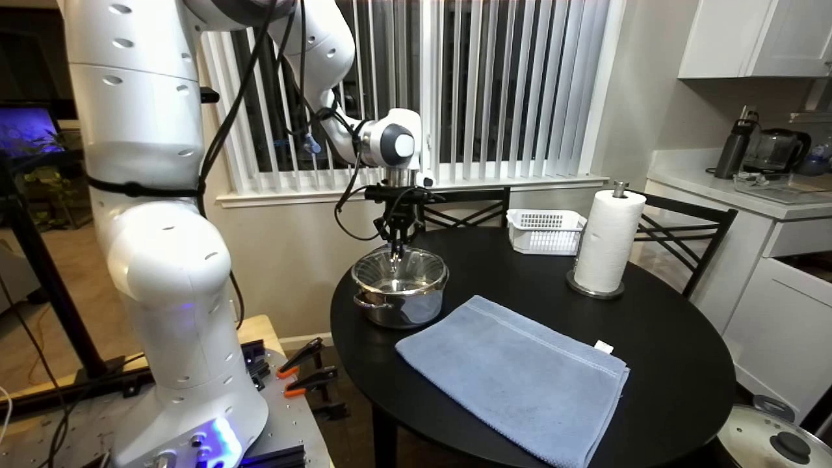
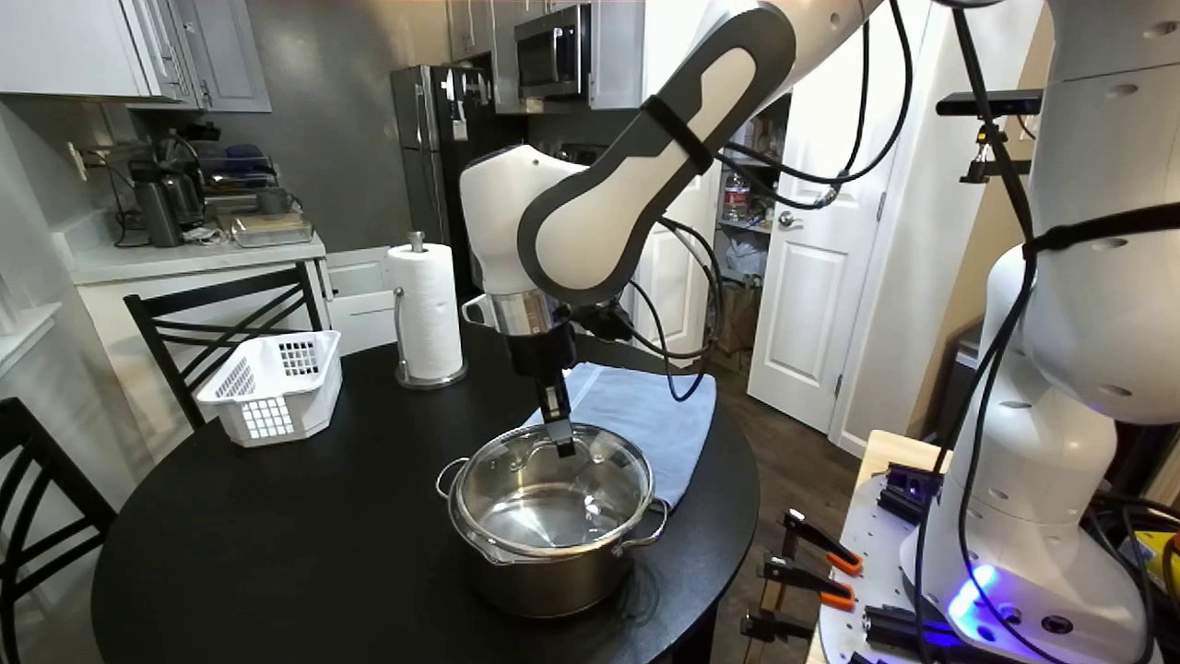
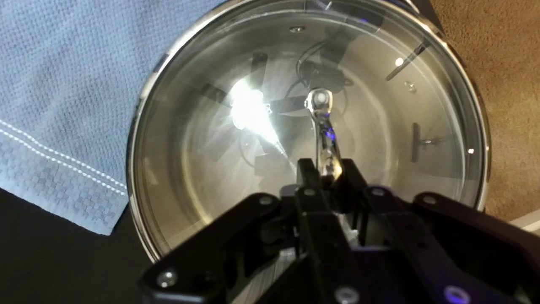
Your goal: Put the lid on the pot
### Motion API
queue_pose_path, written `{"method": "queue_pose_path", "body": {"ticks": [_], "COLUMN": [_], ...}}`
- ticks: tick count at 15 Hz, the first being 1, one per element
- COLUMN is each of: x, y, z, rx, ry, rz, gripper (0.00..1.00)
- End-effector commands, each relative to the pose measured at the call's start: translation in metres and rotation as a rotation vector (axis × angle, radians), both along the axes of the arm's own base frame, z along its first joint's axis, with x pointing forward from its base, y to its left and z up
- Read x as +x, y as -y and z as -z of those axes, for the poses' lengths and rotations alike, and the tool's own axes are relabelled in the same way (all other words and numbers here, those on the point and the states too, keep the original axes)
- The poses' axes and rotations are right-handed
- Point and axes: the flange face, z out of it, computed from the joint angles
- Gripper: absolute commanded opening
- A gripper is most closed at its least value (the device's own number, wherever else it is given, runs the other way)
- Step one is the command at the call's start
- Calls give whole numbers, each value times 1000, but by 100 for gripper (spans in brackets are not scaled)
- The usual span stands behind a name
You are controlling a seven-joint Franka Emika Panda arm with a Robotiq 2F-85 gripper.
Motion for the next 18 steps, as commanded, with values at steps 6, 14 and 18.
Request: {"method": "queue_pose_path", "body": {"ticks": [6,14,18], "x": [10,26,35], "y": [16,3,-1], "z": [-16,-34,-29], "rx": [-6,-26,-11], "ry": [-9,-13,-23], "rz": [19,-10,-24], "gripper": [4,4,4]}}
